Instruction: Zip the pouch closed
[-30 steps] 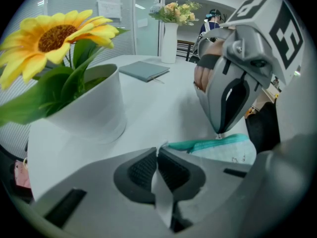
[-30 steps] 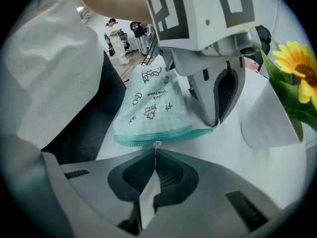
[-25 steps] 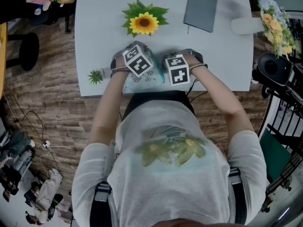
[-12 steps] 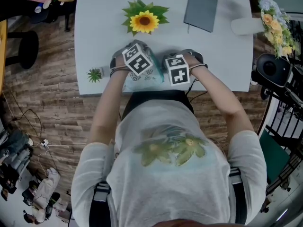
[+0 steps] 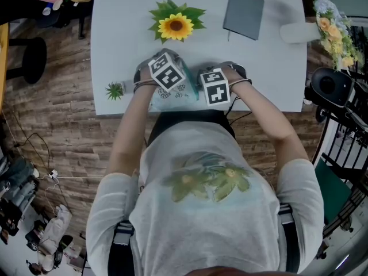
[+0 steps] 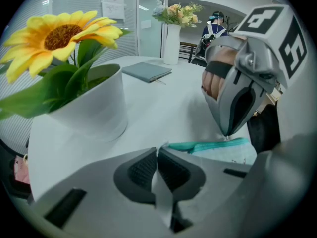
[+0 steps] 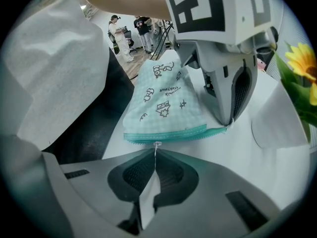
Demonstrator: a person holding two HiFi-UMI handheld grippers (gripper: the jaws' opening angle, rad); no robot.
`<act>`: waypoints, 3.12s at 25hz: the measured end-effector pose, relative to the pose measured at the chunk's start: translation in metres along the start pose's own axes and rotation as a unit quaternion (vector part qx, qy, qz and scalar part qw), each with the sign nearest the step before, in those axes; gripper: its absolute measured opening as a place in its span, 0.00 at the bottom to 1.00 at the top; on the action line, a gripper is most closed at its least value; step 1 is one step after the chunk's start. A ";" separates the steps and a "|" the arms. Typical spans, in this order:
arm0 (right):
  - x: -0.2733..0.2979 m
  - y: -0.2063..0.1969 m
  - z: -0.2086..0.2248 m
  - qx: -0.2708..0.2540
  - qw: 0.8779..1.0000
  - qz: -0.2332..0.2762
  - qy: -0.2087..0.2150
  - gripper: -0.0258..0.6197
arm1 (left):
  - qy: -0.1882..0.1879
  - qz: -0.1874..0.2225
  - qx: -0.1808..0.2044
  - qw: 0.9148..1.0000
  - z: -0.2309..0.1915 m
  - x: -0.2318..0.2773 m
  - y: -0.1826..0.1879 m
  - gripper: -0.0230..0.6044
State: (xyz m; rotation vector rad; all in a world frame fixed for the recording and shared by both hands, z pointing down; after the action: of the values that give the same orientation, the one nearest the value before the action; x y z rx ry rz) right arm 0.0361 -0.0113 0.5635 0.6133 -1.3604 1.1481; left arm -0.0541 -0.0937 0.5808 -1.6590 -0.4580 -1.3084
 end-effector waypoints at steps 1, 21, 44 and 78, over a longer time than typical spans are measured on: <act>0.001 0.000 0.000 0.001 1.000 0.000 0.000 0.07 | 0.001 0.000 0.000 1.000 0.000 0.000 0.000 0.06; 0.012 -0.002 -0.029 0.001 1.000 -0.007 0.021 0.07 | 0.010 0.002 0.000 1.000 0.000 0.001 0.000 0.06; 0.005 -0.009 -0.042 0.150 0.986 0.046 -0.048 0.21 | 0.037 0.063 -0.078 0.994 -0.005 -0.015 -0.003 0.10; -0.149 0.032 -0.059 0.437 0.711 0.393 -0.386 0.07 | 0.096 0.323 -0.257 0.906 0.082 -0.187 0.023 0.04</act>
State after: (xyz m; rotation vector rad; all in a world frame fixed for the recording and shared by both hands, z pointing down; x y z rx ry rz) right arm 0.0584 0.0123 0.4034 1.3748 -1.8030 2.4971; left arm -0.0589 0.0100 0.4037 -1.8442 0.5741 -1.1031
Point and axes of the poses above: the fingertips, and each gripper's own axes: x forward along the fingers, z to its right, y out of its top, the point moved 5 cm from there along -x, backward along the fingers, and after that the axes turned 1 degree about y, right-handed, at the moved point
